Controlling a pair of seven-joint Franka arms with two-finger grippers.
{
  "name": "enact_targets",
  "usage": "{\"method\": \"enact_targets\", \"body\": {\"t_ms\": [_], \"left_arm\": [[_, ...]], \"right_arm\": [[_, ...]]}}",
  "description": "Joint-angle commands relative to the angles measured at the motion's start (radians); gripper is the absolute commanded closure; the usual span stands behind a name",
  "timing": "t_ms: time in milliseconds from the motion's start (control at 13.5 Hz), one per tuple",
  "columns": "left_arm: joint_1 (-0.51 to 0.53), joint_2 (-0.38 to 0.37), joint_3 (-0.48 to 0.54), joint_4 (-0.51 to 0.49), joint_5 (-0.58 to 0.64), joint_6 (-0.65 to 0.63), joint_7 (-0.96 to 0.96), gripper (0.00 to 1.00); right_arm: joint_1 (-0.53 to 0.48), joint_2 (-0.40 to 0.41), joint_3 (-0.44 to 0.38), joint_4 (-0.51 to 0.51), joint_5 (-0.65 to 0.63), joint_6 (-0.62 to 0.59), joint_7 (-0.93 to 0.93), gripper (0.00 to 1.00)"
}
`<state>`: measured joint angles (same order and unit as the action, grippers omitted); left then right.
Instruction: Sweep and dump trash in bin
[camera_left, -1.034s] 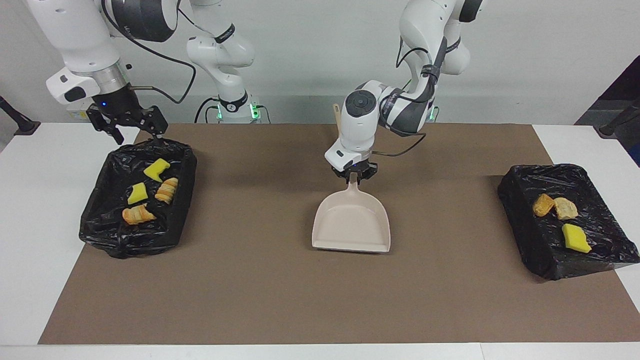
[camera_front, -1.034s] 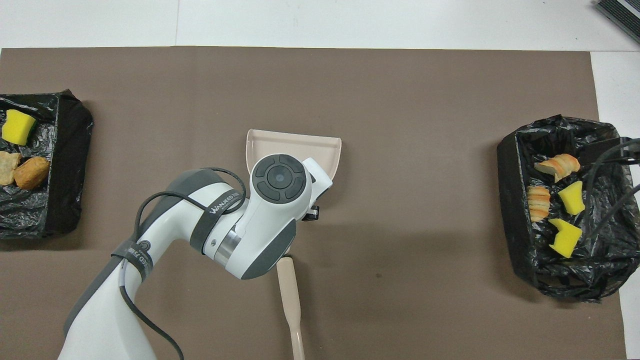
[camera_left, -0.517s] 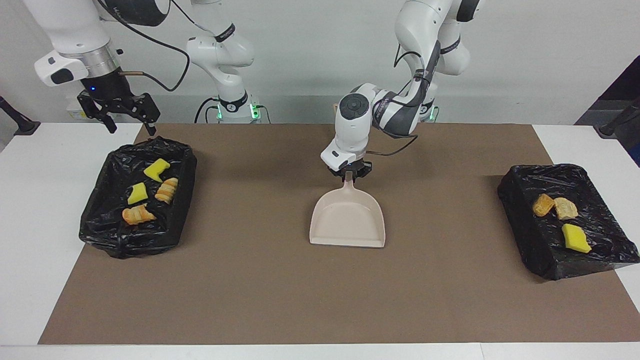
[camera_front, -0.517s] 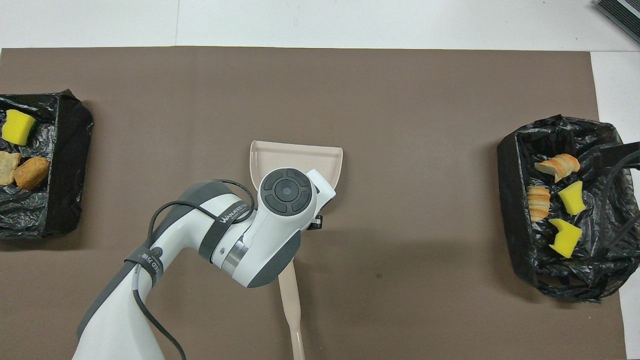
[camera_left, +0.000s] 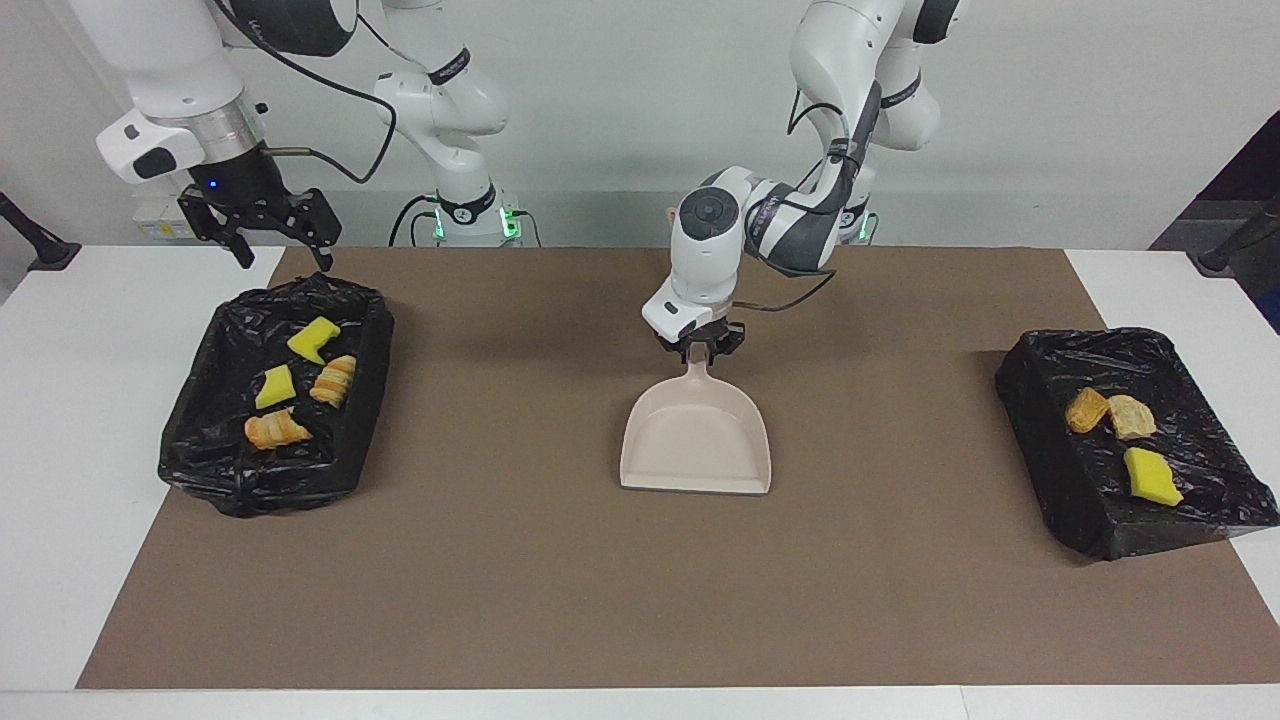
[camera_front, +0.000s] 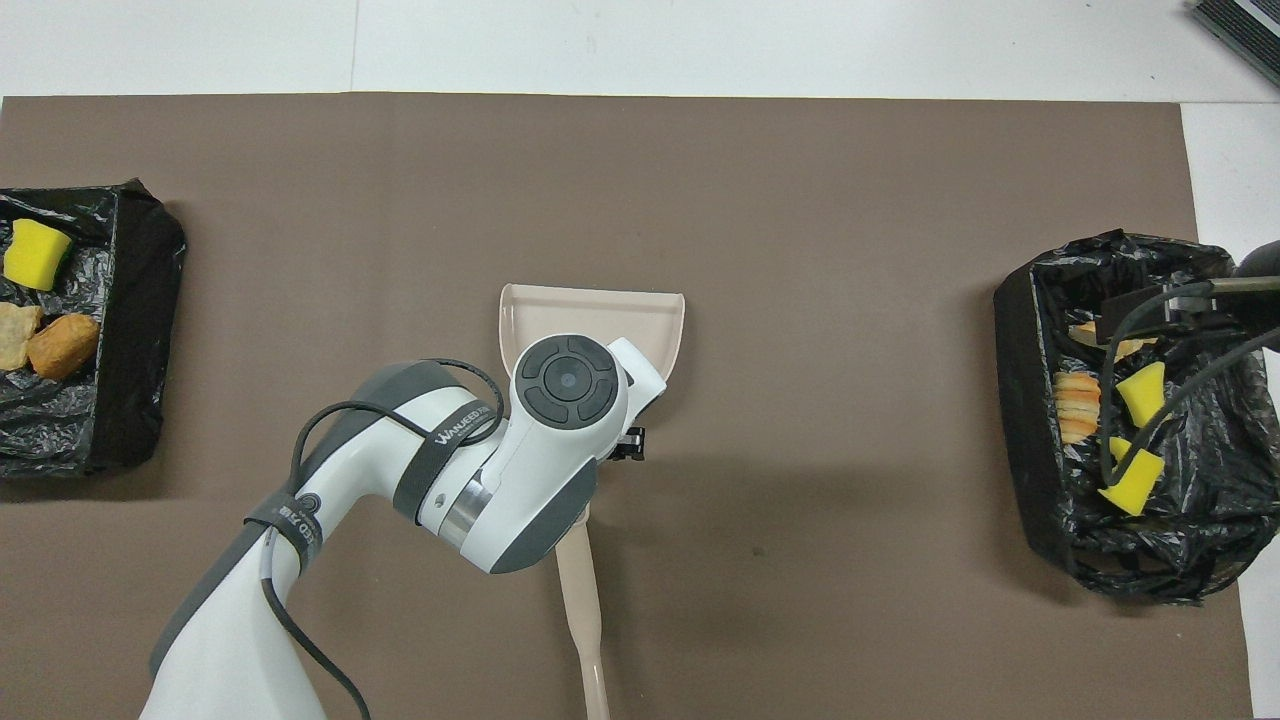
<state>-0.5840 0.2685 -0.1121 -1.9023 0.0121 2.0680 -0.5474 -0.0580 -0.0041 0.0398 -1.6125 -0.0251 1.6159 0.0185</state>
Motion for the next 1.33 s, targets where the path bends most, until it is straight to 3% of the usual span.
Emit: {"method": "enact_targets", "body": {"t_ms": [0, 369, 961, 1256], "left_arm": [[0.035, -0.060, 0.009, -0.026, -0.018, 0.004, 0.015, 0.00], [0.049, -0.098, 0.020, -0.024, -0.018, -0.039, 0.083, 0.00], [0.140, -0.173, 0.022, -0.015, -0.018, -0.123, 0.227, 0.00], [0.277, -0.230, 0.022, 0.109, -0.012, -0.259, 0.418, 0.00]], "right_arm": [[0.003, 0.007, 0.000, 0.014, -0.004, 0.012, 0.018, 0.00], [0.049, 0.006, -0.053, 0.023, -0.003, -0.007, -0.040, 0.00], [0.000, 0.007, -0.046, 0.017, 0.013, 0.004, -0.015, 0.00], [0.000, -0.016, -0.046, -0.014, 0.042, -0.024, -0.020, 0.00]]}}
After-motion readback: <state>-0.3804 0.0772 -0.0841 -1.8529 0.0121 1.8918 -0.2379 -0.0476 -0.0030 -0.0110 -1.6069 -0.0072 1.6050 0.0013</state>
